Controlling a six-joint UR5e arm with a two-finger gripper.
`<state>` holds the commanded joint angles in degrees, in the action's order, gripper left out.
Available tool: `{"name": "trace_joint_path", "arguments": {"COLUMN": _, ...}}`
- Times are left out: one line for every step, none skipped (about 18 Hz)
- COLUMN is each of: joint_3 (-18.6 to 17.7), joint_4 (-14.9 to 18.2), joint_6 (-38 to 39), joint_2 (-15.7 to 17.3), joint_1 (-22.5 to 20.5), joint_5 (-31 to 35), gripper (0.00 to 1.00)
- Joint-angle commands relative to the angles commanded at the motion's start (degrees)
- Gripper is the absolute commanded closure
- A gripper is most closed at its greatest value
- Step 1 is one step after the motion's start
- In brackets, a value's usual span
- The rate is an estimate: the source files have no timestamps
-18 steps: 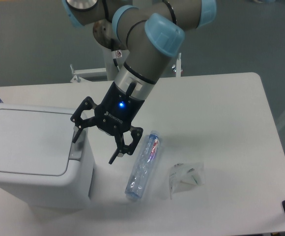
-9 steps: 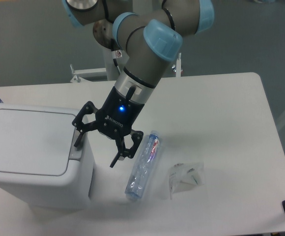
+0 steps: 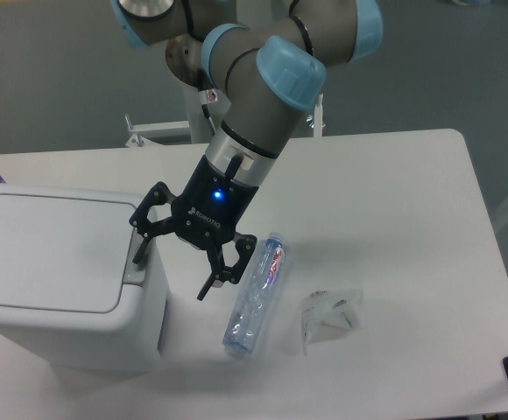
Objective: Open the trash can
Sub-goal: 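Push the grey tab to flip the trash can lid open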
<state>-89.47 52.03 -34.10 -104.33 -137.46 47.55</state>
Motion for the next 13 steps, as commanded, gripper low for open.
{"name": "trace_joint_path", "arguments": {"joint_3": 0.2, "joint_4": 0.0, "joint_6": 0.0, "joint_2": -0.1, "joint_1": 0.0, "joint_5": 0.0, "gripper": 0.00}}
{"name": "trace_joint_path", "arguments": {"joint_3": 0.3, "joint_4": 0.0, "joint_6": 0.0, "joint_2": -0.2, "joint_1": 0.1, "joint_5": 0.0, "gripper": 0.00}}
{"name": "trace_joint_path", "arguments": {"joint_3": 0.3, "joint_4": 0.0, "joint_6": 0.0, "joint_2": -0.3, "joint_1": 0.1, "joint_5": 0.0, "gripper": 0.00}}
{"name": "trace_joint_path", "arguments": {"joint_3": 0.2, "joint_4": -0.1, "joint_6": 0.0, "joint_2": -0.4, "joint_1": 0.1, "joint_5": 0.0, "gripper": 0.00}}
{"name": "trace_joint_path", "arguments": {"joint_3": 0.3, "joint_4": -0.2, "joint_6": 0.0, "joint_2": -0.8, "joint_1": 0.1, "joint_5": 0.5, "gripper": 0.00}}
{"name": "trace_joint_path", "arguments": {"joint_3": 0.3, "joint_4": -0.3, "joint_6": 0.0, "joint_2": -0.9, "joint_1": 0.1, "joint_5": 1.7, "gripper": 0.00}}
{"name": "trace_joint_path", "arguments": {"joint_3": 0.2, "joint_4": -1.0, "joint_6": 0.0, "joint_2": -1.1, "joint_1": 0.1, "joint_5": 2.5, "gripper": 0.00}}
{"name": "trace_joint_path", "arguments": {"joint_3": 0.2, "joint_4": -1.1, "joint_6": 0.1, "joint_2": -1.2, "joint_1": 0.1, "joint_5": 2.6, "gripper": 0.00}}
{"name": "trace_joint_path", "arguments": {"joint_3": 0.1, "joint_4": -1.1, "joint_6": 0.1, "joint_2": -1.2, "joint_1": 0.1, "joint_5": 2.6, "gripper": 0.00}}
{"name": "trace_joint_path", "arguments": {"joint_3": 0.0, "joint_4": -1.1, "joint_6": 0.1, "joint_2": -1.2, "joint_1": 0.1, "joint_5": 2.6, "gripper": 0.00}}
{"name": "trace_joint_path", "arguments": {"joint_3": 0.0, "joint_4": -1.1, "joint_6": 0.2, "joint_2": -1.2, "joint_1": 0.1, "joint_5": 2.6, "gripper": 0.00}}
{"name": "trace_joint_path", "arguments": {"joint_3": 0.0, "joint_4": -1.1, "joint_6": 0.2, "joint_2": -1.1, "joint_1": 0.1, "joint_5": 2.6, "gripper": 0.00}}
{"name": "trace_joint_path", "arguments": {"joint_3": 0.0, "joint_4": -1.1, "joint_6": 0.2, "joint_2": -1.1, "joint_1": 0.1, "joint_5": 2.6, "gripper": 0.00}}
